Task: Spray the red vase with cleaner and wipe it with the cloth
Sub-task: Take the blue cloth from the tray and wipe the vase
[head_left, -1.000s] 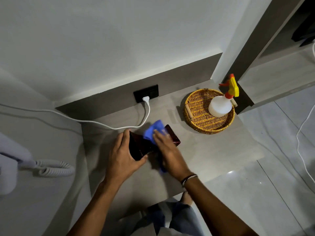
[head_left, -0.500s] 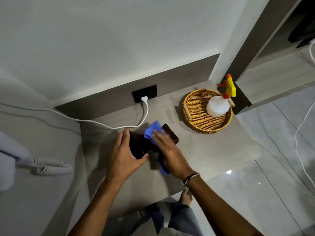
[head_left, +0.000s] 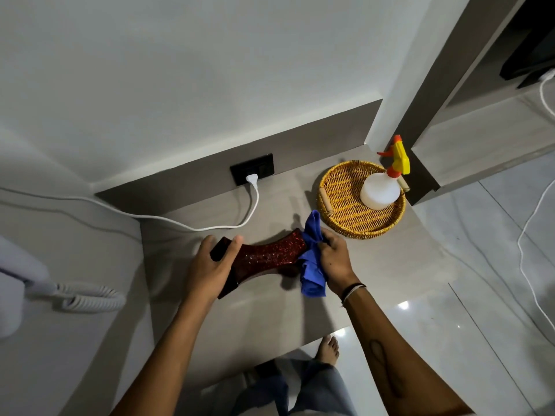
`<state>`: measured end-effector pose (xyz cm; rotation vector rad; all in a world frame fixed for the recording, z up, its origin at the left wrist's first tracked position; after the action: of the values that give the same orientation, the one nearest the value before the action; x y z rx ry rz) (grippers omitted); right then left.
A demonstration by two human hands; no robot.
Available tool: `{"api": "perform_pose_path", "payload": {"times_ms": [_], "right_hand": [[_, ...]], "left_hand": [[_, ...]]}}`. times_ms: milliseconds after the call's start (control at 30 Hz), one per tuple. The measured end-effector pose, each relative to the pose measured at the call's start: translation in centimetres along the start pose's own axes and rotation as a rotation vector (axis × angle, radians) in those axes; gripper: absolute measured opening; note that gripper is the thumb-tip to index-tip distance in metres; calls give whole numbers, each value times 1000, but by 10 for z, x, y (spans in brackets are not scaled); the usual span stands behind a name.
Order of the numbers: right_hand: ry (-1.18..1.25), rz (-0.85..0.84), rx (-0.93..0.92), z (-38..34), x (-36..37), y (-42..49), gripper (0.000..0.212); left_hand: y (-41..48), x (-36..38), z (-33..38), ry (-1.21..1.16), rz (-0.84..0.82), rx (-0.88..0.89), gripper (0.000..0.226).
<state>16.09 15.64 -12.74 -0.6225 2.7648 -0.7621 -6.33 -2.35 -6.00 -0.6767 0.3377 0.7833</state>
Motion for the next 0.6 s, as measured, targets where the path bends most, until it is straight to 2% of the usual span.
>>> {"api": "perform_pose_path", "payload": {"times_ms": [100, 200, 267, 300, 367, 433, 500, 600], "right_hand": [[-31, 34, -38, -6, 7, 5, 56], [-168, 47, -155, -17, 14, 10, 62], [-318, 82, -254, -22, 15, 7, 64], [-406, 97, -317, -24, 16, 2, 66], [-585, 87, -467, -28, 26, -14, 71], [-706, 8, -607, -29, 46, -37, 74], [-691, -84, -727, -32, 72, -68, 72], [-475, -162, -804, -48, 102, -106, 70]], "left_hand": [[-7, 9, 3, 65, -134, 115, 104], [-20, 15, 5, 152, -192, 181, 152], [-27, 14, 10, 206, -174, 243, 158], [-28, 12, 12, 237, -133, 292, 147], [-31, 9, 21, 313, -14, 389, 108], [-33, 9, 31, 311, 53, 406, 83], [-33, 12, 38, 312, 59, 411, 78], [-29, 15, 35, 354, 33, 391, 72]]}}
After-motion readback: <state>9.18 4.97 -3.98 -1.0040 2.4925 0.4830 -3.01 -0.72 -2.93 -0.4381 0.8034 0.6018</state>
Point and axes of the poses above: each hand's wrist, its own y-axis towards the middle knuckle, its own x-axis out of the palm, z = x × y, the point moved 7 cm from there along y, towards the middle knuckle, and after that the axes turned 5 degrees about -y, right-handed, at the moved point
